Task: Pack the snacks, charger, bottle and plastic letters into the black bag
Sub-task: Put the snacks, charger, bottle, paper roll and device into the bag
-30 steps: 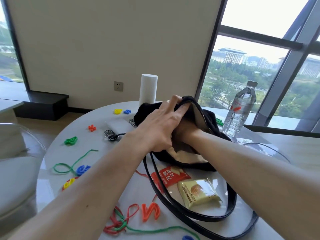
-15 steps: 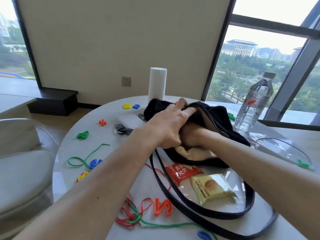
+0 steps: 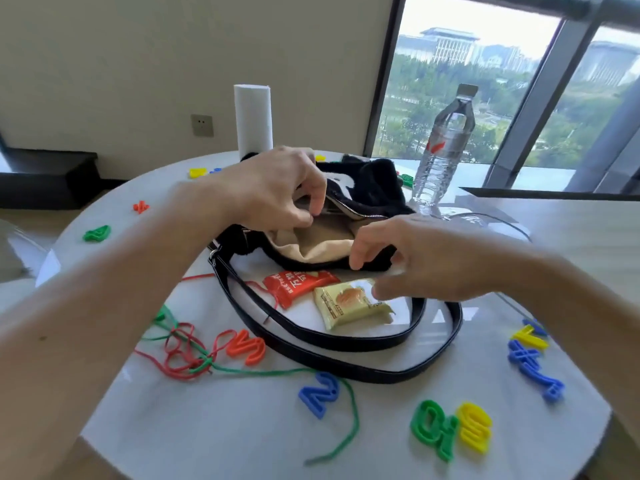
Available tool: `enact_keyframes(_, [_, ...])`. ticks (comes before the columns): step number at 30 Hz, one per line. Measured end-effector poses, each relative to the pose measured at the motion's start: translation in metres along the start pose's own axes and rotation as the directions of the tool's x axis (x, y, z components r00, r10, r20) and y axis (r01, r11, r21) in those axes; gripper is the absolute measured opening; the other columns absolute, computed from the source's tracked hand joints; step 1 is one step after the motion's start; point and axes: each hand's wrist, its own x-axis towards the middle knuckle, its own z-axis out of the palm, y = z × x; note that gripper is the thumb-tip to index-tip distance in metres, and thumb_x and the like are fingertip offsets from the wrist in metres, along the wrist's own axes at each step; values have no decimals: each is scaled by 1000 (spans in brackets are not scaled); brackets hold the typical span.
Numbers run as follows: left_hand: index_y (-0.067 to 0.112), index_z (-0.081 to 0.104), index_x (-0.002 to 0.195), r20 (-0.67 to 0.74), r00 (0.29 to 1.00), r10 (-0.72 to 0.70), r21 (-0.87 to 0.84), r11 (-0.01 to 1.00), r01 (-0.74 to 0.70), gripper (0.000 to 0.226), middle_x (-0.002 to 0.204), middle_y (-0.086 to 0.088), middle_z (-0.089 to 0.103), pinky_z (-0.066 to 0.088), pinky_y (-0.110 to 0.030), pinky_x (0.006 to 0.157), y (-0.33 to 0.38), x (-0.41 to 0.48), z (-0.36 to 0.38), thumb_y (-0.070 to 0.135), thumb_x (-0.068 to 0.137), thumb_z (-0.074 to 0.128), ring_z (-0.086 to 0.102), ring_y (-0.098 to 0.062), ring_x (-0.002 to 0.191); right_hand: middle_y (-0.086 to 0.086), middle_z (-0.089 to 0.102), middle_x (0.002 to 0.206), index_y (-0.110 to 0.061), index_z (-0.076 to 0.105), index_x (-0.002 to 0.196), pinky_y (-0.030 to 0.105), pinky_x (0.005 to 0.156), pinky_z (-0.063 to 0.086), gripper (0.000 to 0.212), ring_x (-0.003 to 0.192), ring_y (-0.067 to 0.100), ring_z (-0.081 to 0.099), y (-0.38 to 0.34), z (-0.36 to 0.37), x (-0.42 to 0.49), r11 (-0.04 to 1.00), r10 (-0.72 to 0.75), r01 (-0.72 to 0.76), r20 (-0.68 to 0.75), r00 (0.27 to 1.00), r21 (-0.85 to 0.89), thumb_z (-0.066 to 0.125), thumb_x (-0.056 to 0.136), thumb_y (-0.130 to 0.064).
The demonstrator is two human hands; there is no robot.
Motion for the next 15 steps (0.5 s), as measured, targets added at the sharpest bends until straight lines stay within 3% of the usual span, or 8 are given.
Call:
enact_keyframes(3, [35, 72, 72, 230, 971, -66, 65, 997, 52, 6, 69, 15, 65, 51, -27, 59, 19, -11, -5, 32, 75, 77, 61, -4, 65, -13, 58, 107, -36, 58, 111, 20, 80, 45, 34, 95, 5, 50, 0, 22, 5, 995, -30, 33, 23, 999, -99, 76, 82, -37])
enact_keyframes(6, [34, 75, 85, 379, 903, -201, 302, 950, 85, 11, 77, 15, 68, 49, -25, 61, 29, -19, 3, 43, 78, 75, 63, -4, 73, -21, 47, 92, -33, 53, 108, 18, 66, 34, 39, 86, -6, 42, 4, 37, 8, 997, -54, 56, 26, 998, -58, 79, 78, -35])
enact_keyframes(10, [28, 72, 93, 308, 914, -265, 389, 912, 133, 23, 85, 5, 59, 51, -30, 64, 36, -27, 23, 48, 83, 70, 59, -14, 74, -16, 53, 96, -33, 54, 99, 25, 72, 39, 34, 88, 3, 43, 16, 39, 5, 998, -56, 55, -11, 998, -39, 79, 76, -37])
enact_keyframes(13, [30, 52, 83, 191, 956, -224, 487, 867, 106, 28, 90, 2, 54, 41, -31, 58, 41, -31, 37, 52, 82, 69, 51, -17, 72, -15, 58, 98, -35, 57, 96, 22, 74, 42, 33, 90, 0, 47, 23, 33, -1, 999, -43, 43, -23, 999, 8, 81, 73, -41])
enact_keyframes(15, [41, 39, 78, 176, 968, -181, 465, 882, 80, 33, 88, 1, 51, 38, -31, 58, 47, -33, 43, 50, 82, 70, 48, -17, 71, -13, 61, 98, -35, 59, 93, 19, 68, 41, 31, 85, -1, 50, 27, 31, -4, 996, -39, 44, -62, 997, 80, 82, 72, -38])
